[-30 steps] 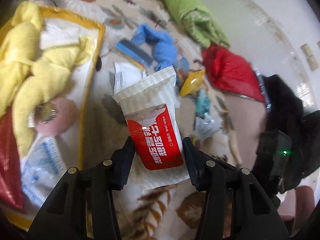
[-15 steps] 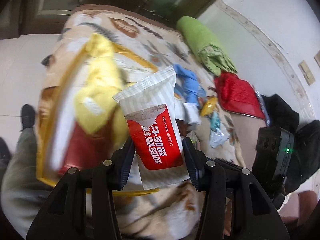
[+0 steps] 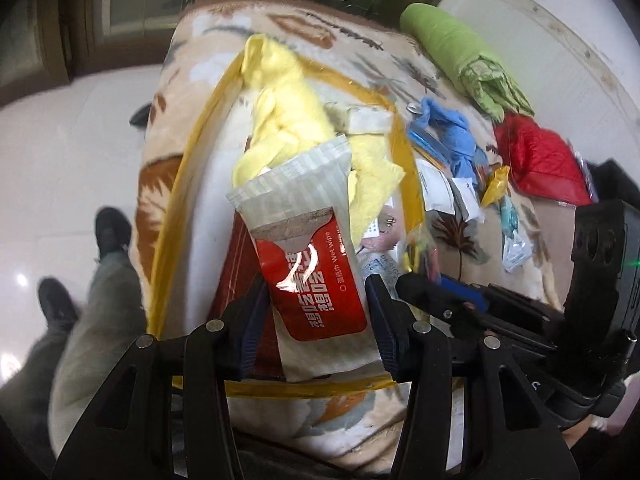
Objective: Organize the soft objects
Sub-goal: 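Carry the sachet and stick bag over the tray and release both, then grasp the white paper packet with the left tool while the right grasps the printed paper sheet, then carry the white packet and paper sheet over the tray and release both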
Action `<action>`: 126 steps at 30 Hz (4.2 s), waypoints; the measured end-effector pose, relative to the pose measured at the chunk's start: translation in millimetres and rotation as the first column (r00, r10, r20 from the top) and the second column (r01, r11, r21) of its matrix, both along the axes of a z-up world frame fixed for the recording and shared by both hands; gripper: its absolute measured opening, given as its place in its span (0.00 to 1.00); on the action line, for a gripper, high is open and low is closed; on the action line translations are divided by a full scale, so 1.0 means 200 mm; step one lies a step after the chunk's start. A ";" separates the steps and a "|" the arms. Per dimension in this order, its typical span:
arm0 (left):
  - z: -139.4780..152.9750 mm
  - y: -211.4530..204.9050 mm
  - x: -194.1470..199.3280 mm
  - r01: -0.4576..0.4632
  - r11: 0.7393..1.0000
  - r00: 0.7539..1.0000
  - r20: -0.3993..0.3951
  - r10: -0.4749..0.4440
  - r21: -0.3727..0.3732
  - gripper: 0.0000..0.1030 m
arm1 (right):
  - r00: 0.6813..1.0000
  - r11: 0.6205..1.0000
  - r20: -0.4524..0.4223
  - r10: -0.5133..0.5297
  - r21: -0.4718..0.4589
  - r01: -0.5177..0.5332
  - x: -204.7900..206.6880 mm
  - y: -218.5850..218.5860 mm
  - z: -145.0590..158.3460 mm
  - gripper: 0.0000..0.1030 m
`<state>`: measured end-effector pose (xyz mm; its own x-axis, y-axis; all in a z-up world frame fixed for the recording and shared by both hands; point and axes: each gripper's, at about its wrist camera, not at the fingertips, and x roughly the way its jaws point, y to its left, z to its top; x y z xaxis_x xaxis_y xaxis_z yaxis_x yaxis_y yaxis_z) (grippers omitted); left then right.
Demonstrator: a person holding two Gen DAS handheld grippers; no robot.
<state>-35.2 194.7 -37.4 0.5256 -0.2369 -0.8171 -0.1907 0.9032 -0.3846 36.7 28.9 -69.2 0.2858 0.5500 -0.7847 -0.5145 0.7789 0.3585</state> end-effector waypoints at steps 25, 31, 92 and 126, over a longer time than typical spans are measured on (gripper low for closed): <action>0.30 -0.23 -0.03 0.070 0.988 0.947 0.319 -0.022 -0.139 0.78 | 0.990 0.964 -0.080 -0.112 0.231 0.128 0.08 -0.57 0.16 0.57; 0.23 -0.54 0.23 0.176 0.983 0.968 0.190 -0.163 -0.054 0.78 | 0.931 0.921 -0.090 -0.354 0.138 0.364 0.21 -1.00 0.11 0.57; 0.09 -0.69 0.40 0.208 0.977 0.971 0.127 -0.200 -0.054 0.42 | 0.896 0.885 -0.099 -0.432 0.146 0.443 0.26 -1.04 -0.01 0.34; -0.05 0.34 0.39 -0.147 0.969 0.985 0.059 0.161 -0.198 0.60 | 1.000 0.998 -0.013 0.025 0.066 -0.024 0.43 0.16 0.08 0.40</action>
<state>42.6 263.0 -48.2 0.6251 -0.2972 -0.7218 -0.2864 0.7729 -0.5663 121.9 60.7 -52.7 0.2614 0.6074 -0.7501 -0.5279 0.7406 0.4158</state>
